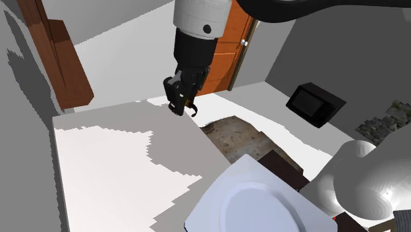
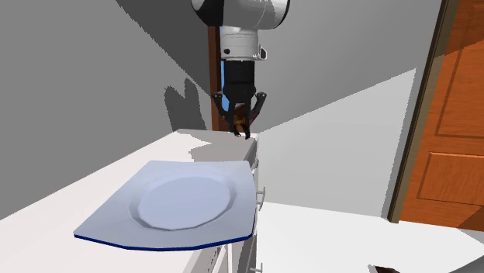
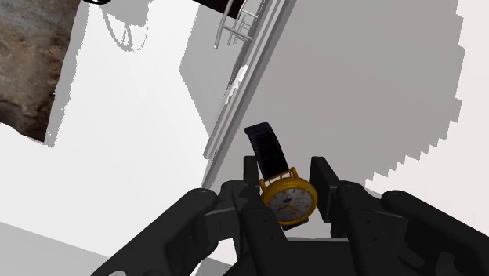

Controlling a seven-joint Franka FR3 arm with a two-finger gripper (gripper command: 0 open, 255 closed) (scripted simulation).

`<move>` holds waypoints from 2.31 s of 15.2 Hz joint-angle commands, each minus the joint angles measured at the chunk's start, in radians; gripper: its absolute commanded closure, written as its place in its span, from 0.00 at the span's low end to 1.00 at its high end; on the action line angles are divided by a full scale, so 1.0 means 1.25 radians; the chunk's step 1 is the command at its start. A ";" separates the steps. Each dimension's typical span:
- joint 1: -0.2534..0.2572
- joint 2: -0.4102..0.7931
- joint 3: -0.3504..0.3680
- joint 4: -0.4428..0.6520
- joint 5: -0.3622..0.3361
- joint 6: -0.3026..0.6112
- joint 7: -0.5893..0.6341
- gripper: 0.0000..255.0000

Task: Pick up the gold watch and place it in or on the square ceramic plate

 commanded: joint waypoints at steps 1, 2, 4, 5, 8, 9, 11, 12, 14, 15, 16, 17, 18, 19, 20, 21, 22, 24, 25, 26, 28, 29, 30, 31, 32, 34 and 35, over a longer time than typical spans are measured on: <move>-0.001 0.000 -0.001 0.025 -0.001 -0.025 0.000 1.00; -0.001 0.001 -0.002 0.036 -0.001 -0.035 0.001 1.00; -0.002 0.003 -0.002 0.060 -0.003 -0.057 0.002 1.00; -0.002 0.005 -0.003 0.072 -0.004 -0.068 0.002 1.00; -0.003 0.010 -0.003 0.110 -0.007 -0.101 0.005 1.00; -0.004 0.013 -0.003 0.123 -0.008 -0.111 0.006 1.00; -0.004 0.018 -0.002 0.150 -0.010 -0.134 0.008 1.00; -0.004 0.021 -0.002 0.163 -0.012 -0.145 0.009 1.00; -0.005 0.025 -0.002 0.182 -0.013 -0.159 0.011 1.00; 0.000 0.000 0.000 0.160 -0.001 -0.159 0.015 1.00; 0.006 -0.026 0.002 0.138 0.011 -0.160 0.021 1.00; 0.012 -0.050 0.003 0.118 0.023 -0.162 0.026 1.00; 0.018 -0.074 0.005 0.099 0.034 -0.164 0.032 1.00; 0.025 -0.097 0.007 0.082 0.046 -0.167 0.038 1.00; 0.032 -0.120 0.009 0.065 0.057 -0.170 0.045 1.00; 0.039 -0.142 0.012 0.050 0.068 -0.174 0.053 1.00; 0.047 -0.164 0.015 0.035 0.079 -0.178 0.061 1.00; 0.063 -0.205 0.021 0.009 0.101 -0.188 0.078 1.00; 0.071 -0.225 0.024 -0.002 0.111 -0.193 0.087 1.00; 0.080 -0.244 0.028 -0.013 0.122 -0.199 0.097 1.00; 0.097 -0.281 0.037 -0.031 0.143 -0.212 0.118 1.00; 0.105 -0.298 0.041 -0.039 0.153 -0.219 0.130 1.00; 0.113 -0.315 0.047 -0.045 0.164 -0.226 0.141 1.00; 0.122 -0.331 0.052 -0.051 0.174 -0.233 0.153 1.00; 0.130 -0.347 0.058 -0.056 0.184 -0.240 0.166 1.00; 0.147 -0.376 0.070 -0.063 0.205 -0.254 0.193 1.00; 0.155 -0.389 0.077 -0.065 0.216 -0.262 0.207 1.00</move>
